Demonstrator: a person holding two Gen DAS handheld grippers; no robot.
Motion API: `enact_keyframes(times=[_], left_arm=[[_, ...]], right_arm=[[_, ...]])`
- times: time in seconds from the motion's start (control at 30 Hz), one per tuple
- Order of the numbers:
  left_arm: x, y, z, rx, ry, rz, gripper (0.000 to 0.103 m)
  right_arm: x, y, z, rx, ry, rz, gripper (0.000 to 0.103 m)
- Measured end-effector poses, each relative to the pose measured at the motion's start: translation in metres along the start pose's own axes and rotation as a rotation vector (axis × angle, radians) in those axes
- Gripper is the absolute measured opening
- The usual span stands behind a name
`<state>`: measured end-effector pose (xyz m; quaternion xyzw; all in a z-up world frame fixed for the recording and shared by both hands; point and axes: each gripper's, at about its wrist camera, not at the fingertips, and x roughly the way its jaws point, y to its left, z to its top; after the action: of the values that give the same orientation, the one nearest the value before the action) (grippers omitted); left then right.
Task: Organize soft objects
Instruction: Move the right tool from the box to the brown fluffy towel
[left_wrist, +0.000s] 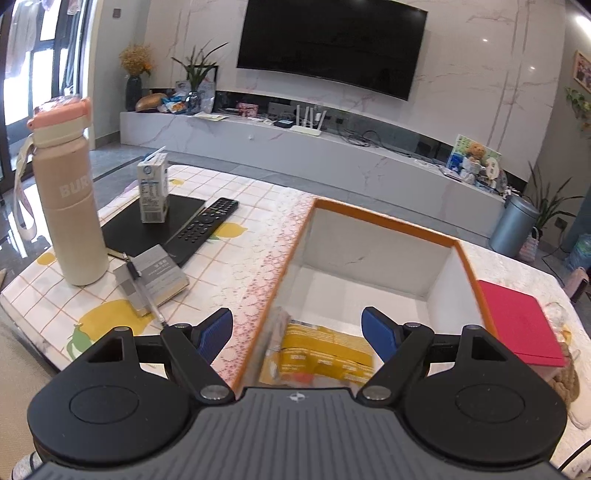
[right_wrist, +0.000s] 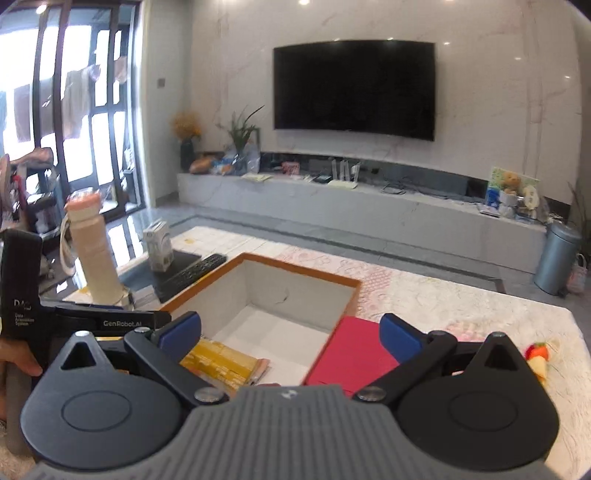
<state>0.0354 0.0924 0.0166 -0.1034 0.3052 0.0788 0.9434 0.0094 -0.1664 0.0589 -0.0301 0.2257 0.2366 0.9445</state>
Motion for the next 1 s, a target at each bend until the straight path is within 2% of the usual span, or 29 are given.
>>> enact_keyframes(times=[0.07, 0.2, 0.43, 0.5, 0.53, 0.6, 0.67, 0.8, 0.9, 1.0], left_arm=[[-0.008, -0.009, 0.0, 0.018, -0.019, -0.018, 0.093], [-0.021, -0.032, 0.0, 0.06, -0.04, -0.069, 0.093], [-0.021, -0.063, -0.006, 0.084, 0.019, -0.182, 0.093], [-0.016, -0.071, -0.009, 0.104, 0.039, -0.183, 0.093], [-0.014, -0.075, -0.011, 0.117, 0.048, -0.175, 0.093], [-0.011, -0.085, -0.014, 0.143, 0.058, -0.163, 0.093], [-0.012, -0.094, -0.016, 0.166, 0.061, -0.168, 0.093], [-0.013, -0.113, -0.019, 0.194, 0.079, -0.199, 0.093], [-0.009, -0.134, -0.022, 0.233, 0.106, -0.211, 0.093], [-0.004, -0.156, -0.028, 0.273, 0.136, -0.234, 0.093]], right_arm=[[-0.014, -0.012, -0.002, 0.039, -0.028, -0.021, 0.101], [-0.043, -0.043, -0.006, 0.104, -0.083, -0.006, 0.101], [-0.082, -0.096, -0.017, 0.208, -0.137, -0.131, 0.1], [-0.093, -0.106, -0.024, 0.154, -0.148, -0.094, 0.1], [-0.098, -0.106, -0.027, 0.099, -0.17, -0.112, 0.1], [-0.103, -0.103, -0.036, 0.007, -0.179, -0.214, 0.1], [-0.104, -0.107, -0.044, 0.0, -0.157, -0.246, 0.101], [-0.106, -0.131, -0.059, 0.16, -0.177, -0.247, 0.101], [-0.097, -0.152, -0.068, 0.253, -0.13, -0.243, 0.101], [-0.081, -0.169, -0.073, 0.33, -0.056, -0.308, 0.101]])
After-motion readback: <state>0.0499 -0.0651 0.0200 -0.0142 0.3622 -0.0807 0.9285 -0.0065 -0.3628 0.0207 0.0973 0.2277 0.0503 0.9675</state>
